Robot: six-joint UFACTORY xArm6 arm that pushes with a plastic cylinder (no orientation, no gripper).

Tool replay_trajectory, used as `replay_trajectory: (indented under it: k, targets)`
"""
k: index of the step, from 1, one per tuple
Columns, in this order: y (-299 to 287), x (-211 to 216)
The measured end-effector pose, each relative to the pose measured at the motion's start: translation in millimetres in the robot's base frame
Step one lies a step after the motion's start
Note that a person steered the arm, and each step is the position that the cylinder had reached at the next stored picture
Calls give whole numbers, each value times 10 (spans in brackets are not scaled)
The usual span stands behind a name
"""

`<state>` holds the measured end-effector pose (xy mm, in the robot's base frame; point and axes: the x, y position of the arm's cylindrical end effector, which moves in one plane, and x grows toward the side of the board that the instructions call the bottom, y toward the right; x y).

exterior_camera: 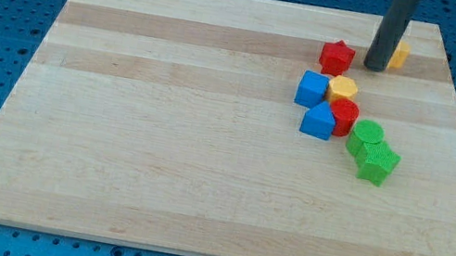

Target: Move the heart to the top right of the board

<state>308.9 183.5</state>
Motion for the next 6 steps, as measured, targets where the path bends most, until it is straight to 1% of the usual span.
replay_trajectory:
  k: [2, 3, 4, 6]
  targets:
    - [379, 8]
    - [466, -37]
    - [548, -105]
    - [513, -329]
